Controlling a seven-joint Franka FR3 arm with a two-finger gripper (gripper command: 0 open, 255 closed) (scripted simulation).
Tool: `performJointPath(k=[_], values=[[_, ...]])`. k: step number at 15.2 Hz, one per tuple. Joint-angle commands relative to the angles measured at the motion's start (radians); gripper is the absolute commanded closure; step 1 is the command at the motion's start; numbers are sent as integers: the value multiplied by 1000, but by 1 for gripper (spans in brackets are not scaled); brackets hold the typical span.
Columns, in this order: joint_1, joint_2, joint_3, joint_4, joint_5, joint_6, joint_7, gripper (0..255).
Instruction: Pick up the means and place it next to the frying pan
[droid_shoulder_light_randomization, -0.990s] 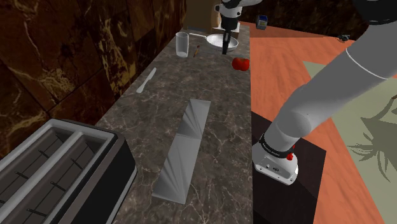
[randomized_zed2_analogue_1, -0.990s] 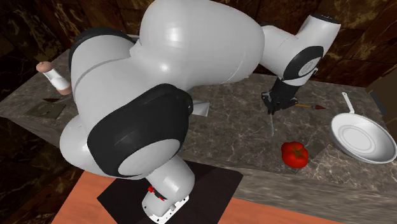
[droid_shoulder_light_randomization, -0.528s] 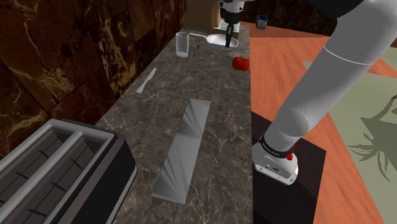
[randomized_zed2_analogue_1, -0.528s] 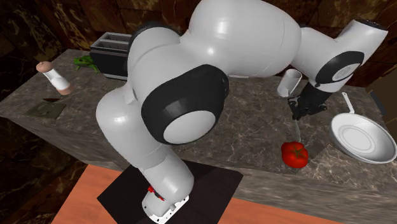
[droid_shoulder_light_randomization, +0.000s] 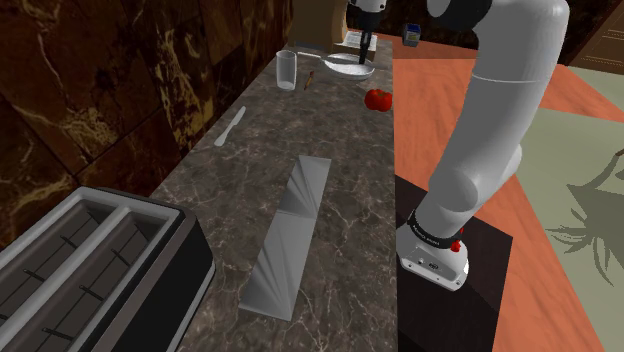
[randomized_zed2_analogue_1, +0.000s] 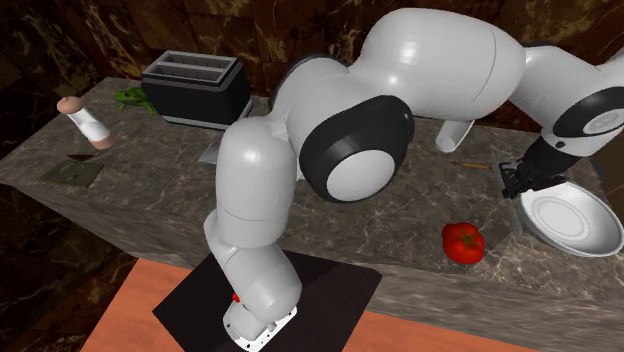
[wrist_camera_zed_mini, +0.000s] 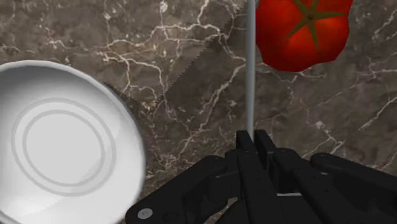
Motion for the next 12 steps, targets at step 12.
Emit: performJointPath(k=[12], values=[[-43,116,6,4,54,101,-53,255]])
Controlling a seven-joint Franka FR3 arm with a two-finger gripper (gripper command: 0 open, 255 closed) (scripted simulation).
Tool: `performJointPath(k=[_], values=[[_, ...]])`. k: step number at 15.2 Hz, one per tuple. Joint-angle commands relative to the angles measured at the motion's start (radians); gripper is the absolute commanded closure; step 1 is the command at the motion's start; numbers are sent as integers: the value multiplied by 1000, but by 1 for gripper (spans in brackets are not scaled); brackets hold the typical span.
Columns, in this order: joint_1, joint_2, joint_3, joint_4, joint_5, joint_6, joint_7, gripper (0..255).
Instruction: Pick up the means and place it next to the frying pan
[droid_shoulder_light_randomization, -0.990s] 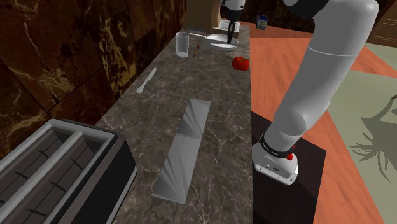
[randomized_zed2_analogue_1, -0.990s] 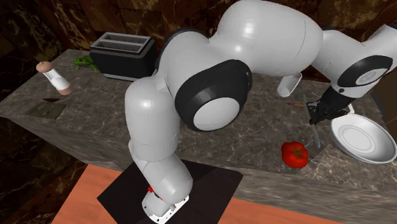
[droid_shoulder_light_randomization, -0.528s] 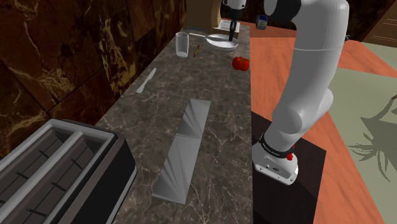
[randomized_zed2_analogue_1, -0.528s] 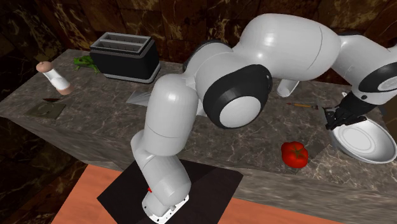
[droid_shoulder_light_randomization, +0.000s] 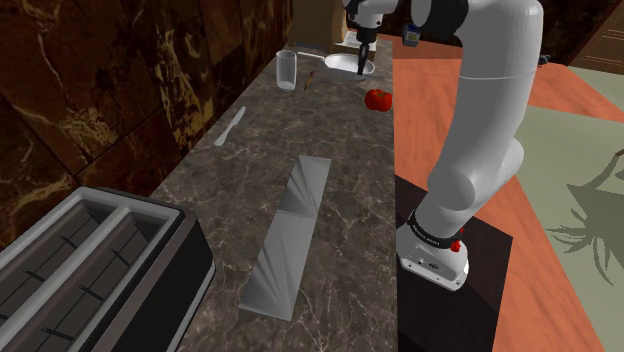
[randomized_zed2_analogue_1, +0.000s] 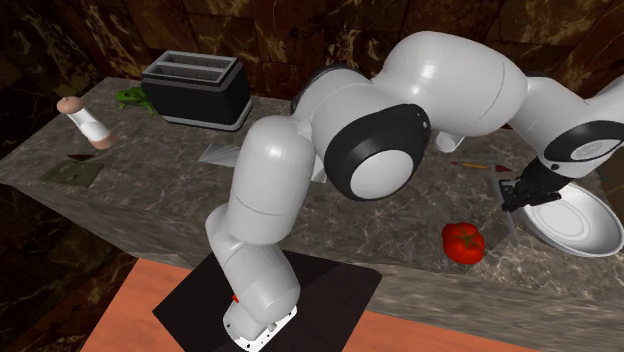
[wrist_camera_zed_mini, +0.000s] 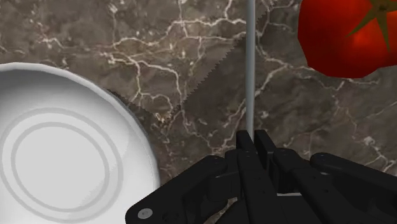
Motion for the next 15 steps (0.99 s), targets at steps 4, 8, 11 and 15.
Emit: performJointPath(k=[4,8,11,15], values=[[-1,19,5,-42,10,60,-5,255],[-4,40,10,-71,21,108,-11,255],[-4,40,11,-71,21,108,-11,255],[-4,40,11,-71,21,108,-11,255]])
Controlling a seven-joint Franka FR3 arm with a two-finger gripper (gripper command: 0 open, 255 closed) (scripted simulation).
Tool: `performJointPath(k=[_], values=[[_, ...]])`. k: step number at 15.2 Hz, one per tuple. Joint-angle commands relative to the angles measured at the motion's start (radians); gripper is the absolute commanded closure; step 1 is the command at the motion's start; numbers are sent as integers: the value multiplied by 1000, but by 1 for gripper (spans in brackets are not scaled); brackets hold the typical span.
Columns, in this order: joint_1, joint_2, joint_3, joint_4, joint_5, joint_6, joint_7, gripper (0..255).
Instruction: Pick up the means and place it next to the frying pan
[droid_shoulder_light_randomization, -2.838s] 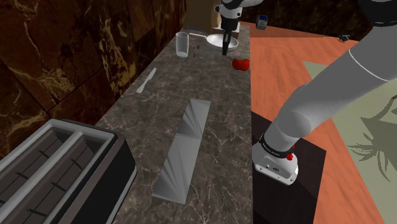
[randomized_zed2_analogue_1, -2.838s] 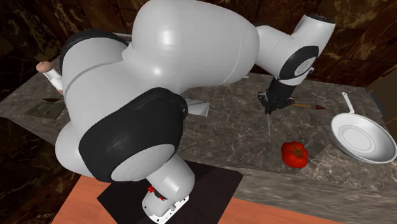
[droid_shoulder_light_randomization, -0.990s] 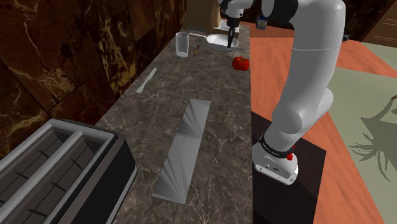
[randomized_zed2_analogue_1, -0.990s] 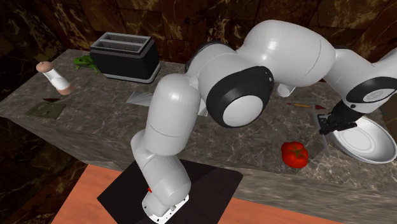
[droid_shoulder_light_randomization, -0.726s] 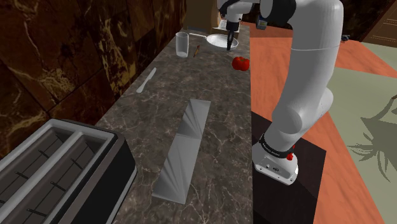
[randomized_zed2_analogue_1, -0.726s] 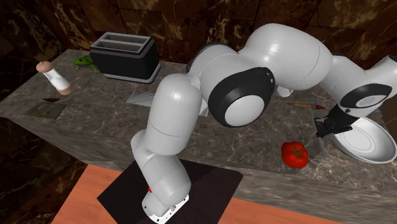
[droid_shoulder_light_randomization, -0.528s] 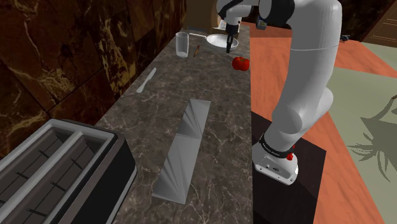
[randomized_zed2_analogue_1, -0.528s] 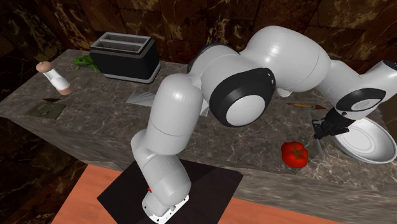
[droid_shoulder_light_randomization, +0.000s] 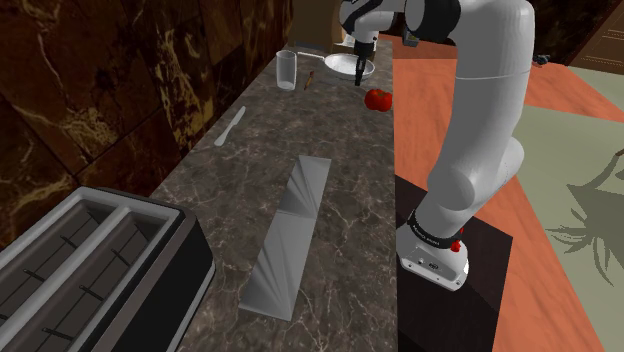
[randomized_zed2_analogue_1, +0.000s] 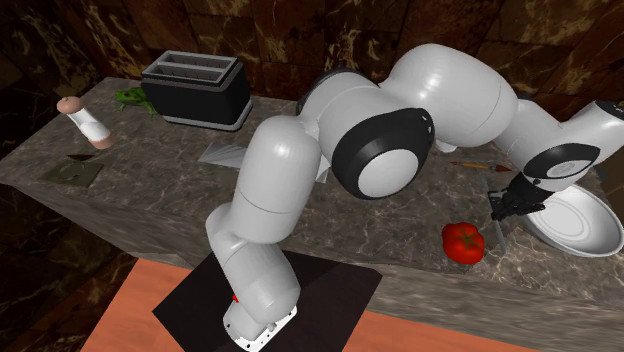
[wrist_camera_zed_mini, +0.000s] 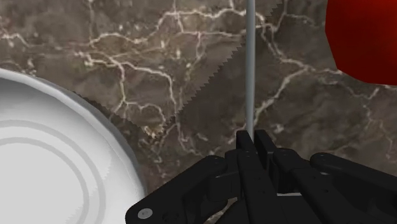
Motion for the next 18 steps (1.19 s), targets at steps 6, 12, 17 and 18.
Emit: performJointPath(k=[6,12,17,18], values=[[0,0,0,0,0,0,0,0],[5,-37,-9,78,-20,-111,13,0],[5,-37,-9,78,-20,-111,13,0],[5,-37,-9,78,-20,-111,13,0]])
